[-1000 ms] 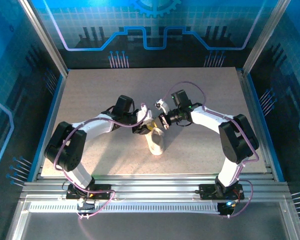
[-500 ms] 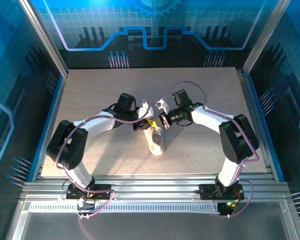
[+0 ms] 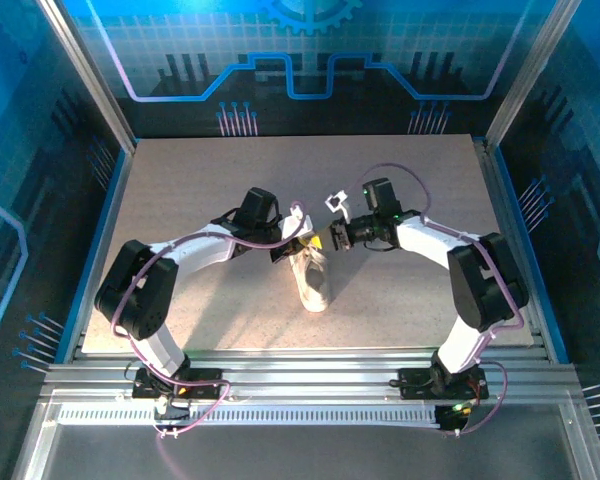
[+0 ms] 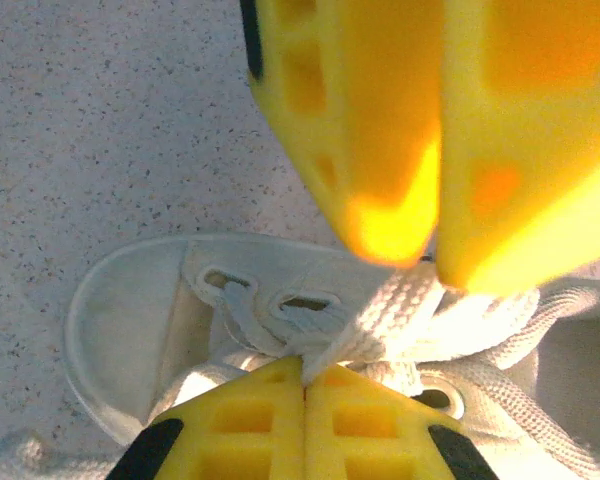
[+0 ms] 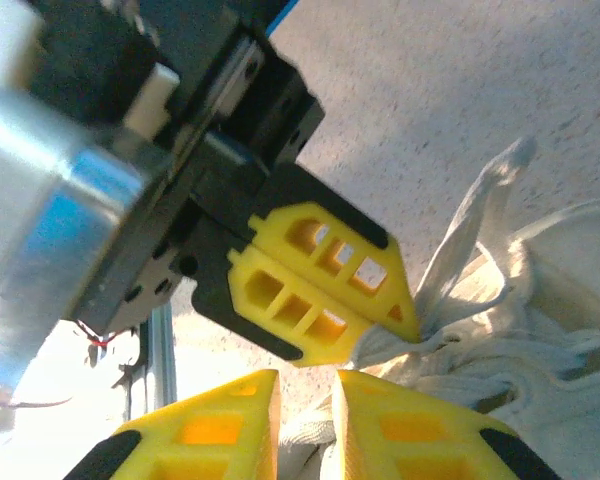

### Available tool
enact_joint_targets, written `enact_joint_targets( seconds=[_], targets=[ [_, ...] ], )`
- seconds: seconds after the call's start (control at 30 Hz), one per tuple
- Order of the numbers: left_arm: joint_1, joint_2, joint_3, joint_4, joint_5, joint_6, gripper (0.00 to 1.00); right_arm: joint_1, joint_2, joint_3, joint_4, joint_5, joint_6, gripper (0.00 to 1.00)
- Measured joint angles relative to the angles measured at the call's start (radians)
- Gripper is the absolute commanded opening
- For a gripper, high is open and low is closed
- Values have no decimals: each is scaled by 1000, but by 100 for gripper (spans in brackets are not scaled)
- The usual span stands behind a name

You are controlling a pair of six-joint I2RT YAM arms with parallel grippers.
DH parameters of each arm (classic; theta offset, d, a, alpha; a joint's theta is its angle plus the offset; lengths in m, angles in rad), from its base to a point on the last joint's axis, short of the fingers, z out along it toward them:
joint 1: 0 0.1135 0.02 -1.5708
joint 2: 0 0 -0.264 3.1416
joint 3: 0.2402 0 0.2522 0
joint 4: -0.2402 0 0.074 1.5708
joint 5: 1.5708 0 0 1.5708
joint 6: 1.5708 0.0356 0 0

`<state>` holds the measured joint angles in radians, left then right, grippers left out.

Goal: Tie the shoes

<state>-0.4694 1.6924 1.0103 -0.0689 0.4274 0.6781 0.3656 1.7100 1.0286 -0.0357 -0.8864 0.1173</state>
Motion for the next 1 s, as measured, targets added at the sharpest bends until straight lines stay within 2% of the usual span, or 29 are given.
enact_joint_targets(
  seconds=[0.2,0.37,0.67,1.0],
  targets=[
    [-21,0,-35,64,-23,-16,0,-31,10,36,-47,79,50,20],
    [-27,0,-56,109,-36,-26,0,-33,80,80,-90,130,89,27],
    [-31,0,-68,150,-46,-56,0,-31,133,97,-150,82,87,33],
    [-31,-9,-83,183,-58,-86,0,-12,160,144,-214,13,35,36]
  ],
)
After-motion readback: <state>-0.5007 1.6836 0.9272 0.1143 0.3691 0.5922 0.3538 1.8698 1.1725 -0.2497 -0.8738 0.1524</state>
